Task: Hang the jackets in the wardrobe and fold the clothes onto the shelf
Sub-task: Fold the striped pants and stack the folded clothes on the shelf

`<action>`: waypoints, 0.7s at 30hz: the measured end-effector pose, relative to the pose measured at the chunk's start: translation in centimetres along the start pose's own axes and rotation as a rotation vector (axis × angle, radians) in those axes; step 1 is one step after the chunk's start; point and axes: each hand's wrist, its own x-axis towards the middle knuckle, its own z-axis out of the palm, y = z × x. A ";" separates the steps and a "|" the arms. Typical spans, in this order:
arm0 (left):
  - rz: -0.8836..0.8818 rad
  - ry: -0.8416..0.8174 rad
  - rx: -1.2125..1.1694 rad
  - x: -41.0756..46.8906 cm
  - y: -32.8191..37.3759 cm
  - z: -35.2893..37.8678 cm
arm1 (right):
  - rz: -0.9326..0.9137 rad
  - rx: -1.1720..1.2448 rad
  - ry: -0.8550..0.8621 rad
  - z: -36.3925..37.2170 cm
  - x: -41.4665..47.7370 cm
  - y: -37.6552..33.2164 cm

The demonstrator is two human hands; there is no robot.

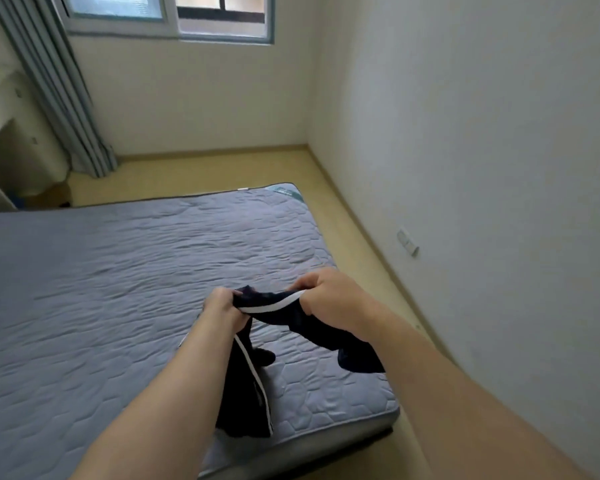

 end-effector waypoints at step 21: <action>-0.040 -0.702 0.564 -13.9 5.4 -4.6 | 0.389 1.354 0.140 3.7 4.5 -0.9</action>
